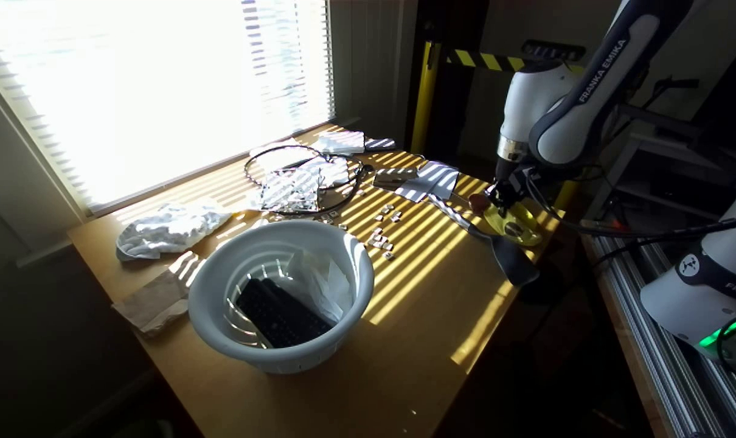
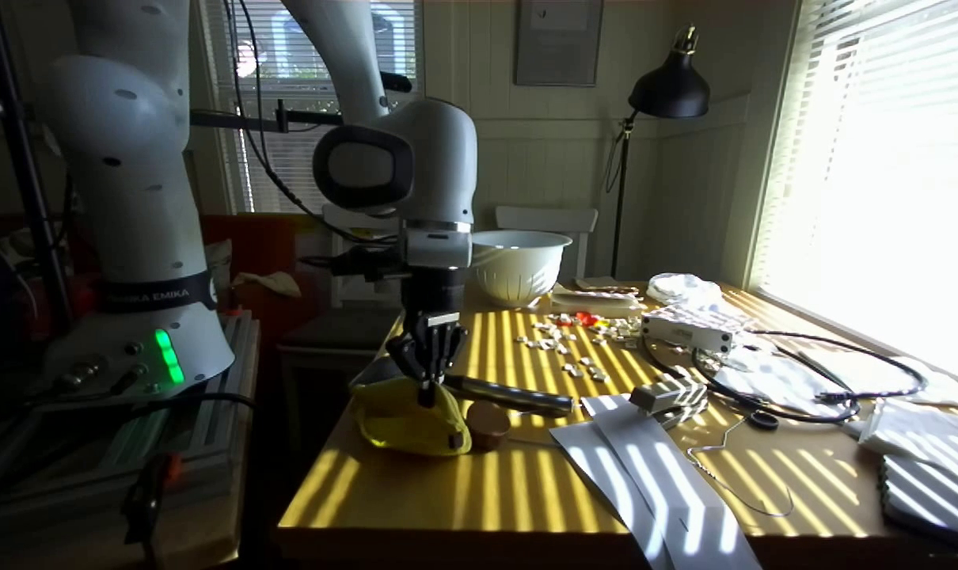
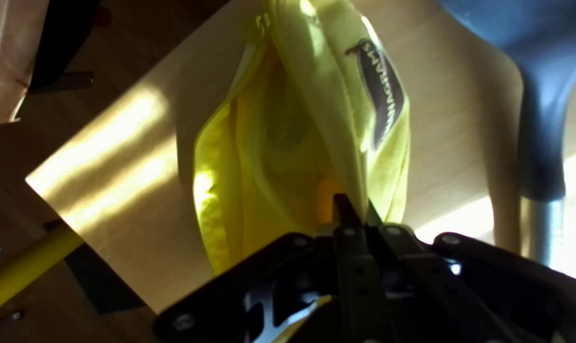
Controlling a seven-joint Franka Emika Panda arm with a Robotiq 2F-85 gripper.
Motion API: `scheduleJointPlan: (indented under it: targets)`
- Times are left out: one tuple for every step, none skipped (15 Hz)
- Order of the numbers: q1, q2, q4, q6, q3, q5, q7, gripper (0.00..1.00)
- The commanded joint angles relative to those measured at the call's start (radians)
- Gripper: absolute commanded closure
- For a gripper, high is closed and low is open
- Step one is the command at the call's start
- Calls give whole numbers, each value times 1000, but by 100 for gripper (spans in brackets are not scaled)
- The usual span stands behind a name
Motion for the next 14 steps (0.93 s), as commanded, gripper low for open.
scheduleJointPlan:
  targets:
    - [277, -25, 1, 97, -276, -280, 249, 99]
    - [358, -41, 2, 123, -350, -362, 317, 99]
    - [439, -30, 25, 147, -424, -444, 395, 99]
    - [519, -23, 52, 155, -485, -500, 450, 99]
    - [596, -23, 79, 144, -536, -550, 490, 99]
    - [663, -37, 102, 126, -583, -601, 515, 99]
    - [725, -59, 125, 106, -622, -642, 531, 99]
    - [785, -77, 147, 100, -669, -690, 540, 99]
    - [841, -104, 165, 81, -706, -727, 545, 99]
    - [881, -164, 177, 47, -725, -754, 510, 99]
    - [915, -238, 186, -13, -730, -772, 460, 99]
    - [944, -277, 184, -71, -714, -715, 370, 99]
    - [964, -319, 196, -138, -700, -683, 314, 99]
    - [970, -366, 208, -214, -677, -652, 252, 99]
